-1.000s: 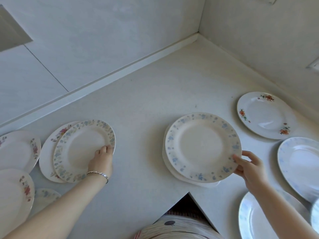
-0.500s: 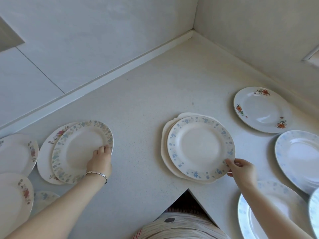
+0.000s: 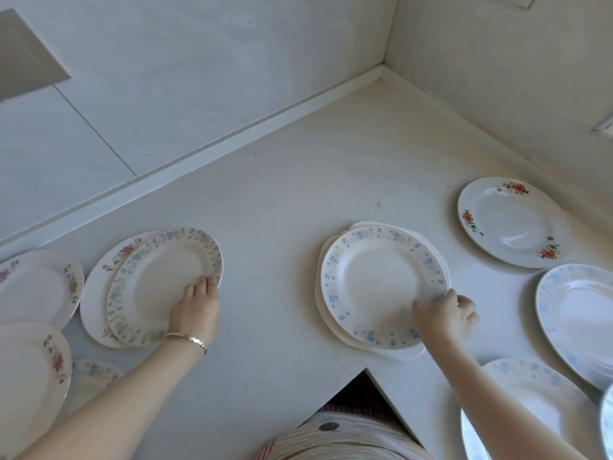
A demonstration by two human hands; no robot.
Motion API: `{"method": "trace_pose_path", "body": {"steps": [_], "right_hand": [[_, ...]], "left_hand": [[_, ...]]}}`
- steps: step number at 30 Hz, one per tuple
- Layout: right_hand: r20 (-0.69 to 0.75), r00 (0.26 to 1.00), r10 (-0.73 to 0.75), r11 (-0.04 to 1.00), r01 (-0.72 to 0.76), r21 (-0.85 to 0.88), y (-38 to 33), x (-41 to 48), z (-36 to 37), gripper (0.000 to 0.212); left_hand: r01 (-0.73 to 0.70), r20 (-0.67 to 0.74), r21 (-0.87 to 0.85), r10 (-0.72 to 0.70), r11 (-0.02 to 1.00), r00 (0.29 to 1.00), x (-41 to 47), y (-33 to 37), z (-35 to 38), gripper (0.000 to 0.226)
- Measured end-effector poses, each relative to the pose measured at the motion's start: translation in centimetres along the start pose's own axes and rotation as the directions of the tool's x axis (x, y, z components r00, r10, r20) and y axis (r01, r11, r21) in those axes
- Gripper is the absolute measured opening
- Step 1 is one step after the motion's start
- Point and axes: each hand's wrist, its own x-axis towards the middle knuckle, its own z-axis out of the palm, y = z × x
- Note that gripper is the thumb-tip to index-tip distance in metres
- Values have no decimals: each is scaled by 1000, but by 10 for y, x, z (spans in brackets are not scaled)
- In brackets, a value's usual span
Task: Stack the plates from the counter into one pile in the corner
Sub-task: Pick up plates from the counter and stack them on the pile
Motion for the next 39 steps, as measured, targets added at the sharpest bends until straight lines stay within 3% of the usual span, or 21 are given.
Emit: {"method": "trace_pose_path", "body": {"steps": [4,7,10,14,17,19,21,22,25,27,29,30,31,32,33,34,35,36,37,38,39], "right_hand": [[99,971,-220,975,215,53,-21,-33,7,59],[208,905,-371,927,347,142,-39,-59,11,53],[270,833,-483,872,431,230,-57,-75,10,45],[422,745,-516,856,433,282,-86,-79,0,32],[515,715,-474,866,273,418,-114,-83,-14,34],[664,634,-397,838,-45,544,-129,-84,-21,45],[780,515,-355,764,-321,559,-136,-79,-30,50],[797,505,-333,711,-421,564,-134,-73,-33,53],[777,601,-188,527,-606,596,-104,-50,-39,41],[738,661,-132,509,-594,623,-72,-40,-38,35],[681,716,-153,482,-547,684,-41,-32,-40,27],[633,757,-161,461,-510,726,-28,-28,-43,20],[579,797,-169,449,-461,765,-16,-25,-47,14],[533,827,-180,438,-418,796,-6,-22,-52,12],[497,847,-192,427,-383,819,3,-18,-56,12],[473,859,-195,418,-364,833,12,-14,-57,13],[463,866,-191,414,-357,838,20,-12,-58,13],[459,869,-184,419,-353,836,27,-11,-59,13],[451,873,-184,431,-341,835,33,-11,-59,13],[437,878,-194,444,-318,838,36,-11,-61,19],[406,891,-203,464,-277,841,38,-10,-61,36]], "left_hand": [[2,-214,-23,-7,1000,977,-3,-10,-29,62],[85,-376,-92,-114,992,920,-5,-20,-50,50],[170,-410,-211,-245,963,879,-1,-32,-73,39],[185,-463,-402,-373,897,804,4,-39,-106,48],[-61,-629,-314,-159,947,761,-6,-17,-121,48],[-292,-764,-118,101,949,637,-17,8,-125,46],[-506,-824,5,290,863,486,-26,34,-129,37],[-595,-838,47,356,802,414,-29,46,-132,33],[-795,-811,170,541,582,223,-32,76,-124,27],[-866,-751,226,646,447,137,-31,93,-111,16],[-925,-670,208,736,316,101,-26,106,-96,17],[-946,-637,159,761,281,119,-21,109,-91,19],[-953,-621,72,761,294,188,-16,111,-89,27],[-926,-611,-55,721,373,327,-9,113,-87,38],[-840,-597,-210,615,500,515,-4,115,-86,48],[-680,-537,-401,444,614,717,1,120,-87,54],[-437,-364,-630,254,641,896,6,126,-88,57],[-150,-117,-819,94,555,989,9,134,-92,56],[85,111,-915,42,394,993,14,143,-93,47],[211,239,-930,59,300,969,20,152,-91,38],[199,242,-912,79,358,967,26,159,-85,38]]}}
